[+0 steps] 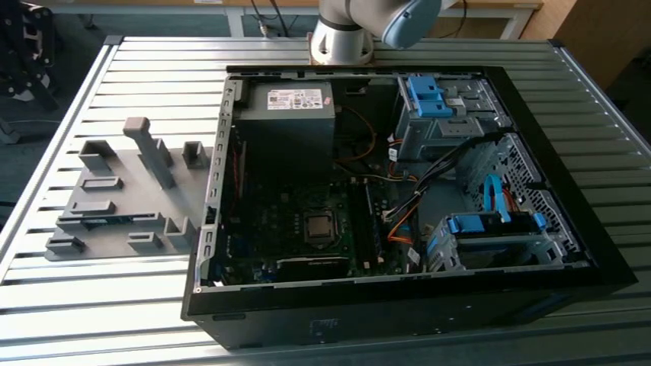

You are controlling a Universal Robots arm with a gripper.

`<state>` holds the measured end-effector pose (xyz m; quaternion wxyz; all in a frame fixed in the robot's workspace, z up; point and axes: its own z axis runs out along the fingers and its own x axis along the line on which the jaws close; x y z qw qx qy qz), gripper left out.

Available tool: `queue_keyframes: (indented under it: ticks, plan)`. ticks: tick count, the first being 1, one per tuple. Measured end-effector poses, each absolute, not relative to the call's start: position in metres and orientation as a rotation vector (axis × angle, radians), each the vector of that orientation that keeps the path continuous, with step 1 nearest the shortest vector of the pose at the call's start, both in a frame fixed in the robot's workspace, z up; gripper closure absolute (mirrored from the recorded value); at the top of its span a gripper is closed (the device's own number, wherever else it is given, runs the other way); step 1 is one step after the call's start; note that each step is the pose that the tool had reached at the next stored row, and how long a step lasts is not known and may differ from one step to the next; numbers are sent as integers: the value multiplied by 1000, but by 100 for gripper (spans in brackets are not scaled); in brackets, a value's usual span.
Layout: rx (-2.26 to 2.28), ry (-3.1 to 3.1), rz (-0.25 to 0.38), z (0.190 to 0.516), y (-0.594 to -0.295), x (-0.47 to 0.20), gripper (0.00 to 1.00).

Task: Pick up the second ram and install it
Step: 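Pick up the second ram and move it above second insertion slot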

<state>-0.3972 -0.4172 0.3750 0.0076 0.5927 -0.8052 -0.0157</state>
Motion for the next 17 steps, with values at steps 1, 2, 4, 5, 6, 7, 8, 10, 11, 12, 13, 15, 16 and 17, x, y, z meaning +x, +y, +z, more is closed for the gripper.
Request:
queue_keyframes:
  ticks: [1, 2, 4, 5, 6, 7, 8, 10, 11, 12, 13, 15, 16, 17]
  plan:
    - [1876, -2501, -49, 374, -417, -397, 90]
    - [1898, -2483, -49, 374, -417, -397, 90]
    - [1930, -2458, -48, 374, -417, -397, 90]
    - [1939, -2451, -48, 373, -418, -397, 90]
    - [1946, -2445, -48, 373, -418, -397, 90]
    - [1952, -2441, -48, 373, -418, -398, 90]
    - [1955, -2439, -47, 373, -419, -399, 90]
    - [1959, -2442, -41, 372, -419, -403, 90]
    - [1960, -2443, -39, 372, -420, -405, 90]
    - [1964, -2442, -37, 372, -420, -406, 90]
    - [1973, -2436, -36, 371, -420, -406, 90]
    - [1998, -2416, -35, 370, -421, -406, 90]
    - [2014, -2403, -34, 369, -421, -406, 90]
    - [2031, -2390, -33, 369, -421, -406, 90]
